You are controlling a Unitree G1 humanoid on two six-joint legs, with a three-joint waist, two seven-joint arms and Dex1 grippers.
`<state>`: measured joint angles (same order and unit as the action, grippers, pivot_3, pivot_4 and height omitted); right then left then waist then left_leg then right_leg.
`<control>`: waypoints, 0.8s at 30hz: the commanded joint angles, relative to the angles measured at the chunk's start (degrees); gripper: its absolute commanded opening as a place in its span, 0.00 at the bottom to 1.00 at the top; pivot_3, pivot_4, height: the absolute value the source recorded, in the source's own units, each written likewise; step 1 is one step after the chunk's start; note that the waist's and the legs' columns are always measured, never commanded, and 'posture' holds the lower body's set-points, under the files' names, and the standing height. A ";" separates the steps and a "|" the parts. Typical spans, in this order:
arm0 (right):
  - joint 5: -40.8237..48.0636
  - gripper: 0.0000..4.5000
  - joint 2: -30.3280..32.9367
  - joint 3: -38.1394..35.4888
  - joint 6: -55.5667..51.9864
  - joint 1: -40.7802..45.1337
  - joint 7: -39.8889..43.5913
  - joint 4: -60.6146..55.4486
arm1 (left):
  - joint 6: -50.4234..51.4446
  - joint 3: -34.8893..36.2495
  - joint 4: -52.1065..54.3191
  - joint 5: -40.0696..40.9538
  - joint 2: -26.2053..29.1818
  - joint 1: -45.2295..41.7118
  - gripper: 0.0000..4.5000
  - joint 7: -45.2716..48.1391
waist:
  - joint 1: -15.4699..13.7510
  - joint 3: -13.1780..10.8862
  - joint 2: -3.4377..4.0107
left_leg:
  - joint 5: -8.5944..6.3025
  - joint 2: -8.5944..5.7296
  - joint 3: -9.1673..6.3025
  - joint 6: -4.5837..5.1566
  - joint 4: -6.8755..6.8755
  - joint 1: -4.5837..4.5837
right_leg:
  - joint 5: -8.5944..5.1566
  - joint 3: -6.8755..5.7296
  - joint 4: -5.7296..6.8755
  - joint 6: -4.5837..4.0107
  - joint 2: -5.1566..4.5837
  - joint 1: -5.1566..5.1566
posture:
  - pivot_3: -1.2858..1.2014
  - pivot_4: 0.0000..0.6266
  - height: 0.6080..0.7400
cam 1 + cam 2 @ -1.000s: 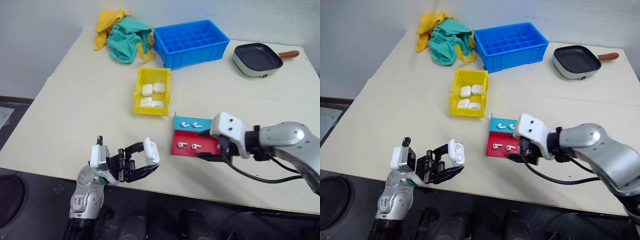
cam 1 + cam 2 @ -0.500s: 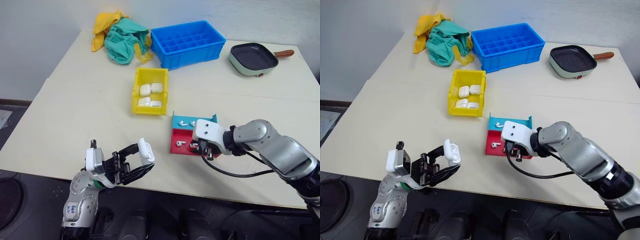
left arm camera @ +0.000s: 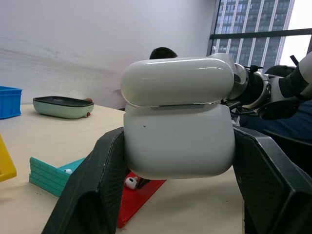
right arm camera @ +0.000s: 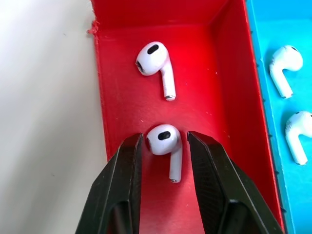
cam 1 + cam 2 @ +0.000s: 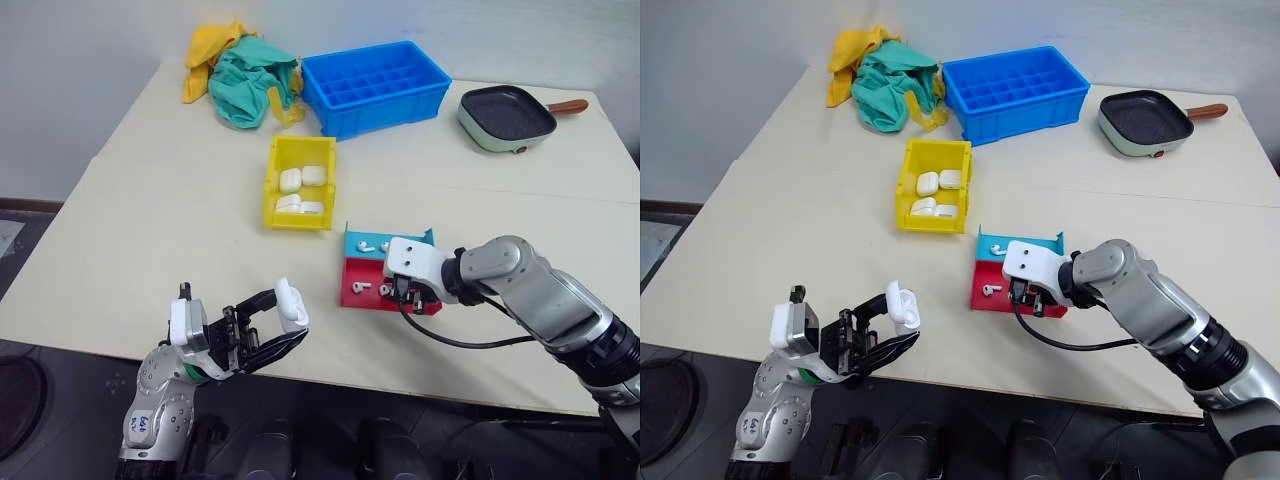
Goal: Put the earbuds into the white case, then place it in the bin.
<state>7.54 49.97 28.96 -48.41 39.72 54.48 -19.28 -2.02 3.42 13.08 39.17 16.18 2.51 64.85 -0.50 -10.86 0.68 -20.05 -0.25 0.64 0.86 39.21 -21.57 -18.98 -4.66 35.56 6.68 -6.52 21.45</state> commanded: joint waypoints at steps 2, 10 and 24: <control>-1.61 0.32 -0.51 -0.44 0.89 -0.35 0.83 -0.23 | -1.06 0.37 1.22 0.55 0.42 -0.14 0.62 0.40 | 0.18 0.00 0.00 | 0.00 0.00 0.00 0.00 0.01 0.00 | 0.00 0.00 0.02 0.00 0.00 0.00 | 0.52 0.24 1.00; -2.71 0.32 -0.83 -0.54 1.15 -1.18 1.87 0.05 | -1.49 0.61 0.78 0.50 0.74 -0.14 0.62 0.67 | 0.55 0.00 0.00 | 0.01 0.00 0.00 -0.01 0.01 0.03 | 0.00 0.01 0.04 0.00 0.00 0.00 | 0.52 0.24 1.00; -3.24 0.32 -3.26 -0.73 1.02 -0.65 2.17 1.06 | -1.55 1.05 0.38 0.71 1.35 -0.36 0.62 1.16 | 0.62 0.00 0.00 | 0.03 0.00 0.00 -0.03 0.01 0.06 | 0.00 0.01 0.08 0.00 -0.01 -0.01 | 0.52 0.24 1.00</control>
<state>4.98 46.92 28.72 -47.45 39.23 56.60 -17.85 -2.63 3.56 12.70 39.17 16.89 2.39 65.73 0.12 -10.85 0.68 -20.02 -0.24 0.64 0.83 39.23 -21.51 -18.98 -4.64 35.64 6.68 -6.52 21.44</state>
